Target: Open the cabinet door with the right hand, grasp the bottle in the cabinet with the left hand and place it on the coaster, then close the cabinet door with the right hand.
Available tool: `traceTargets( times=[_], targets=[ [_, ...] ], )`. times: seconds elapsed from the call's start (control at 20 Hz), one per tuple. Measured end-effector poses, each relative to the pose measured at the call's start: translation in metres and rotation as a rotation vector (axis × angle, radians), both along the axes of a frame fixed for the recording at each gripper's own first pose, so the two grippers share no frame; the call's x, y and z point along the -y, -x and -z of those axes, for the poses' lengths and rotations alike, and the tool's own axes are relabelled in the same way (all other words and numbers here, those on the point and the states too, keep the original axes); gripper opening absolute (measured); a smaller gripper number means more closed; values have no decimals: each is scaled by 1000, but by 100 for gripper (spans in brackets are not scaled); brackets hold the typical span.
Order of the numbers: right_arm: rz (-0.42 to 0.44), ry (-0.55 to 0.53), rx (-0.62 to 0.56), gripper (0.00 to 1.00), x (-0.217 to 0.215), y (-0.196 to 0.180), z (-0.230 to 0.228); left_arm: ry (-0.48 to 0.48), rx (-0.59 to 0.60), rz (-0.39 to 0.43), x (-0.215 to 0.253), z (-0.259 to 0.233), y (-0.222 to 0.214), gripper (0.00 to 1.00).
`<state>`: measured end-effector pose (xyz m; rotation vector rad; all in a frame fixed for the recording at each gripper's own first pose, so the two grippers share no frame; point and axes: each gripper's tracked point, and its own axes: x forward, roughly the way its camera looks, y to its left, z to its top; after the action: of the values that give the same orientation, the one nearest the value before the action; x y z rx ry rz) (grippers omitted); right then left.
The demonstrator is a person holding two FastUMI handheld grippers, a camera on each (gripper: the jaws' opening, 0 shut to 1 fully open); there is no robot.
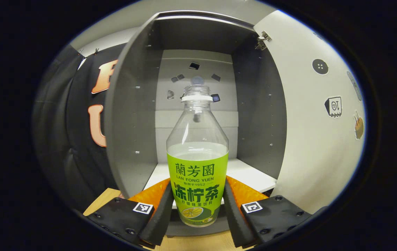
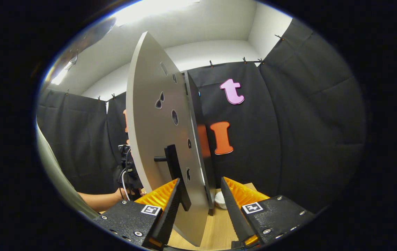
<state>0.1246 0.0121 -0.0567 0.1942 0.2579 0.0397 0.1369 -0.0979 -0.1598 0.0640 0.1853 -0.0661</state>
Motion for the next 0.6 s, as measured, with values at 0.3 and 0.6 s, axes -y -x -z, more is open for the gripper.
traceTargets(
  times=[0.3, 0.6],
  targets=[
    [-34, 5, 7, 70, 9, -19, 2, -42, 11, -98, -43, 13, 59, 78],
    [-33, -21, 49, 70, 24, -35, 1, -93, 26, -195, -70, 31, 112, 78]
  ],
)
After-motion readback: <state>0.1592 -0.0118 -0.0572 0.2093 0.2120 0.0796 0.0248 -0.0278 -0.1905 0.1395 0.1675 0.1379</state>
